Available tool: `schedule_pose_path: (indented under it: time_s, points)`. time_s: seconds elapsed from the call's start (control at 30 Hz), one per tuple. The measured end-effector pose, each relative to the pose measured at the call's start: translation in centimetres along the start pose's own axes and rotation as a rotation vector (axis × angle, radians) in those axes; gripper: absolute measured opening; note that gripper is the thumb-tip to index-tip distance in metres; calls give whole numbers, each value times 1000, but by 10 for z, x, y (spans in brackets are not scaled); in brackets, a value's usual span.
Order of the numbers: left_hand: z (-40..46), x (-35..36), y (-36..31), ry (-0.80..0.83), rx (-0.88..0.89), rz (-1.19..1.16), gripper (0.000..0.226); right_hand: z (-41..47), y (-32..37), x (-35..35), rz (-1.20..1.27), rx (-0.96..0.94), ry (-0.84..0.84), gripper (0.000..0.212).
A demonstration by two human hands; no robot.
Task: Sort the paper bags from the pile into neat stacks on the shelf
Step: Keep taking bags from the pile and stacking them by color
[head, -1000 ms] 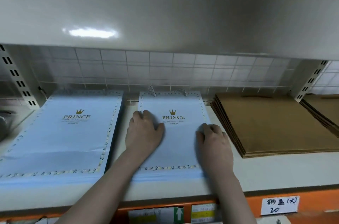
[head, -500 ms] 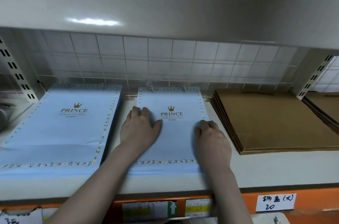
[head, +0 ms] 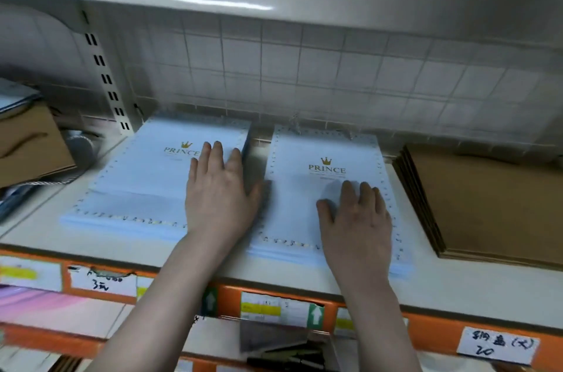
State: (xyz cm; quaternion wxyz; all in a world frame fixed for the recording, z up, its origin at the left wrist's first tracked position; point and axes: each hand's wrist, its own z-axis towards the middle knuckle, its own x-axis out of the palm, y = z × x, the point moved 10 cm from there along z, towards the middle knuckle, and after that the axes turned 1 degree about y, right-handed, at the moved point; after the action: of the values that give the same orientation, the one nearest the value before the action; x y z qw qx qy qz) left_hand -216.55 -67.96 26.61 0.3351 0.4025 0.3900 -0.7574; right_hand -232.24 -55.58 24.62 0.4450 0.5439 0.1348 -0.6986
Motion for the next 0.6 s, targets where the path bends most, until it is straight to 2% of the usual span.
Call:
schedule_pose_path:
  time_s: [0.13,0.27,0.37,0.47,0.6]
  points:
    - [-5,-30,41,-46,-36,10,65,-14,39,3,38,-57,38,48]
    - [-19,-66,98,-99,-83,4,63,-27,100,11,48,-155,186,58]
    - [-34,-95,155,-115,-144,32,62,-46,154,15,97,-189,172,55]
    - [-54,-131,218,-186,-197,56,57,-72,215,24,150,-269,81,47]
    - [-82,-175,306,-239,-296,71,60,-111,306,31,172,-345,91,48]
